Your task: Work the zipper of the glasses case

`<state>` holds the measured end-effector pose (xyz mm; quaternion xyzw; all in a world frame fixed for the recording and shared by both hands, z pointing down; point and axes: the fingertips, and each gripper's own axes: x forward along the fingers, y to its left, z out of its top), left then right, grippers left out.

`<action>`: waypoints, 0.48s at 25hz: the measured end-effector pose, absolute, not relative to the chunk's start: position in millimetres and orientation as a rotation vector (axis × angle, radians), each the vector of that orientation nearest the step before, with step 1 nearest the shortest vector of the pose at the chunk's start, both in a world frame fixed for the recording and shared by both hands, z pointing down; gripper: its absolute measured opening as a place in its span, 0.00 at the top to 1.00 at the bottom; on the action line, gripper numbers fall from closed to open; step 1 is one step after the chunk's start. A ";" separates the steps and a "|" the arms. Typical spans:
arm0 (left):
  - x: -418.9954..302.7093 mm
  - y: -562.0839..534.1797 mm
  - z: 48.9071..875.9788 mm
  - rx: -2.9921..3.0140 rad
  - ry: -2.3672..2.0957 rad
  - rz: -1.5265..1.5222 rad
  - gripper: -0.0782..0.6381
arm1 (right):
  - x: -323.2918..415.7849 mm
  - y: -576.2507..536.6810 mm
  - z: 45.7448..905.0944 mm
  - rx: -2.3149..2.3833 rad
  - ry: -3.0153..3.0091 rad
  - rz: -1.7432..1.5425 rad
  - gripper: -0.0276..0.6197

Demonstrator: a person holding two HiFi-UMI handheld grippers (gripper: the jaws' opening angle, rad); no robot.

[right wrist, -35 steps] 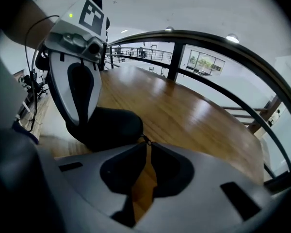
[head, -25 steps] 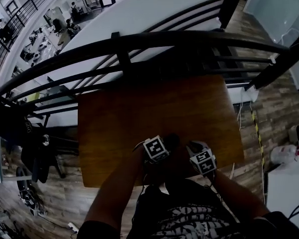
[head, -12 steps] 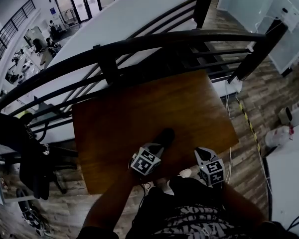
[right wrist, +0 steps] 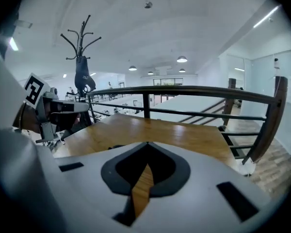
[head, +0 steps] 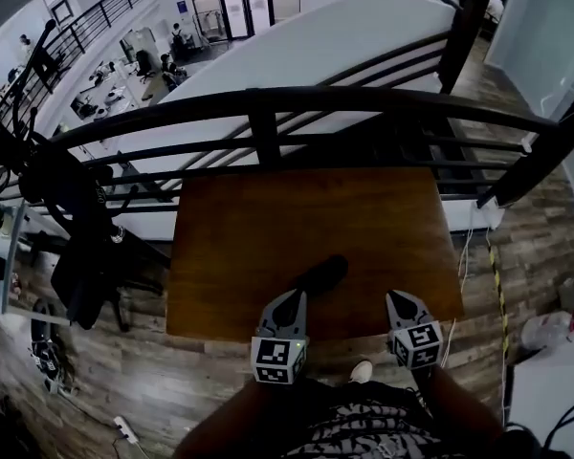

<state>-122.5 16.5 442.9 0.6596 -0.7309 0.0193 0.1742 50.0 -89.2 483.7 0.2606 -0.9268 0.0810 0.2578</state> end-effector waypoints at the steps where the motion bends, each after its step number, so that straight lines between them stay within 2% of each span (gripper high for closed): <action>1: -112.9 20.0 431.5 1.839 -2.117 0.018 0.88 | 55.5 -88.7 474.1 0.676 -2.541 0.215 0.96; 7: -54.6 24.1 401.5 1.691 -2.285 -0.012 0.88 | 104.7 -101.4 440.8 0.525 -2.668 0.232 0.96; 12: -32.6 35.9 399.9 1.580 -2.339 -0.045 0.88 | 121.0 -102.8 439.4 0.457 -2.684 0.231 0.96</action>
